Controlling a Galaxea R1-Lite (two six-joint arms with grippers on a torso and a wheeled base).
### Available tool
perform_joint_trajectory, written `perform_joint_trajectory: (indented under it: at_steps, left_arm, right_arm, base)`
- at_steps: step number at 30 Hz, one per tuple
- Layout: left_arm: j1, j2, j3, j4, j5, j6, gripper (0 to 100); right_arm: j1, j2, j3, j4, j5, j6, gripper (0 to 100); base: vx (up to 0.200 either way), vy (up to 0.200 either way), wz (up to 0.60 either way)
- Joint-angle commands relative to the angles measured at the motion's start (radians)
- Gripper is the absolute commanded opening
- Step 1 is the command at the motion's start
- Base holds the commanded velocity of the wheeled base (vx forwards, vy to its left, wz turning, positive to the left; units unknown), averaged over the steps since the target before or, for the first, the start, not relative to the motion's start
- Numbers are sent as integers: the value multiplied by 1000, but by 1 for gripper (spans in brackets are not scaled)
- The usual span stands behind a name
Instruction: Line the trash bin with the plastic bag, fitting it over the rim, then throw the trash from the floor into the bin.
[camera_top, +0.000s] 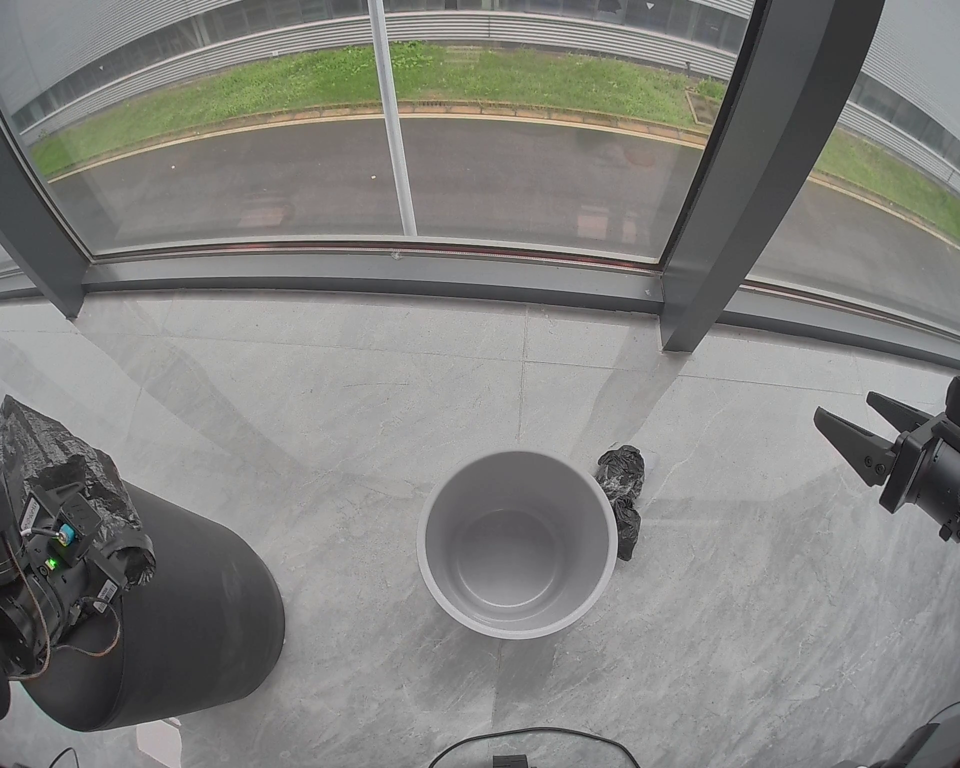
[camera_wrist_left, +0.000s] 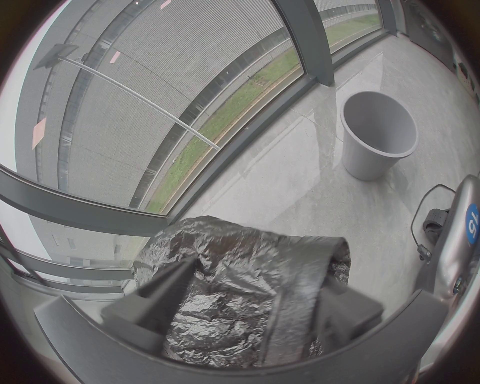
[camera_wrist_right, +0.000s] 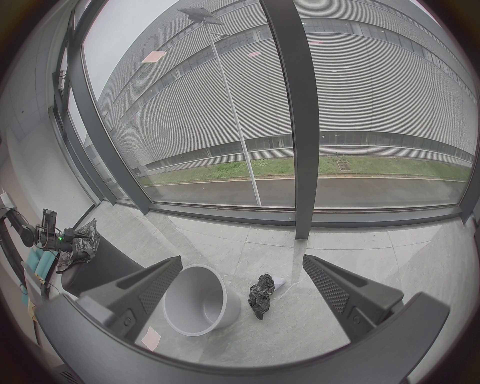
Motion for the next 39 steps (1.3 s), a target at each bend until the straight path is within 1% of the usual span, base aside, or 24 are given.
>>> perform_joint_trajectory:
  at_steps: [1, 6, 7, 10, 12, 13, 14, 16, 17, 19, 20, 21, 23, 24, 25, 26, 27, 28, 30, 33, 35, 37, 38, 39]
  left_arm:
    - [-1, 30, 30, -43, 4, 7, 0]
    - [2, 30, 1, -92, 1, -20, 0]
    - [2, 30, -30, -110, 0, -42, 0]
    - [-1, 65, -159, -153, -3, -178, 0]
    - [-9, 119, -294, -190, -2, -355, 0]
    - [-9, 119, -294, -190, -2, -355, 0]
    - [-24, 177, -412, -221, 1, -568, 0]
    - [-72, 225, -515, -236, 6, -781, 0]
    - [-90, 235, -542, -234, 11, -858, 0]
    - [-158, 260, -593, -222, 18, -1042, 0]
    - [-201, 271, -602, -210, 18, -1109, 0]
    - [-225, 272, -604, -201, 18, -1142, 0]
    - [-325, 275, -598, -159, 12, -1248, 0]
    - [-360, 277, -598, -147, 11, -1286, 0]
    - [-379, 278, -601, -142, 11, -1306, 0]
    - [-428, 280, -608, -132, 0, -1375, 0]
    - [-445, 278, -610, -127, -14, -1404, 0]
    - [-445, 278, -610, -127, -14, -1404, 0]
    - [-477, 258, -613, -109, -66, -1459, 0]
    - [-503, 231, -619, -78, -106, -1504, 0]
    - [-512, 220, -627, -67, -155, -1545, 0]
    - [-512, 208, -636, -61, -269, -1626, 0]
    - [-512, 208, -636, -61, -269, -1626, 0]
    - [-510, 197, -637, -52, -342, -1668, 0]
  right_arm:
    - [0, -3, 0, 0, 0, 0, 100]
    - [0, -1, 3, 1, 0, 0, 100]
    - [0, -1, 7, 1, 0, -2, 100]
    - [5, 13, 14, 1, 0, -11, 100]
    - [17, 37, 14, 0, 0, -16, 100]
    - [17, 37, 14, 0, 0, -16, 100]
    - [26, 80, -9, -7, 0, -25, 100]
    - [54, 154, -75, -20, -7, -48, 100]
    - [74, 178, -100, -28, -14, -55, 100]
    - [143, 234, -172, -48, -40, -57, 100]
    - [184, 263, -206, -51, -58, -54, 100]
    - [212, 280, -223, -51, -67, -51, 100]
    - [329, 344, -267, -51, -89, -40, 100]
    - [375, 373, -276, -53, -92, -35, 100]
    - [398, 387, -281, -53, -93, -34, 100]
    - [471, 442, -298, -54, -98, -31, 100]
    - [503, 470, -307, -54, -103, -31, 100]
    - [503, 470, -307, -54, -103, -31, 100]
    - [592, 550, -338, -56, -136, -31, 100]
    - [654, 590, -351, -72, -164, -29, 100]
    - [681, 605, -348, -105, -164, -28, 100]
    - [715, 632, -344, -158, -167, -28, 100]
    - [715, 632, -344, -158, -167, -28, 100]
    - [734, 648, -339, -186, -169, -29, 100]
  base:
    - [0, 0, 0]
    - [0, 0, 0]
    - [0, 0, 0]
    - [0, 0, 0]
    - [0, 0, 0]
    - [0, 0, 0]
    - [0, 0, 0]
    - [0, 0, 0]
    - [0, 0, 0]
    - [0, 0, 0]
    - [0, 0, 0]
    - [0, 0, 0]
    - [0, 0, 0]
    - [0, 0, 0]
    - [0, 0, 0]
    - [0, 0, 0]
    - [0, 0, 0]
    - [0, 0, 0]
    - [0, 0, 0]
    - [0, 0, 0]
    - [0, 0, 0]
    - [0, 0, 0]
    - [0, 0, 0]
    - [0, 0, 0]
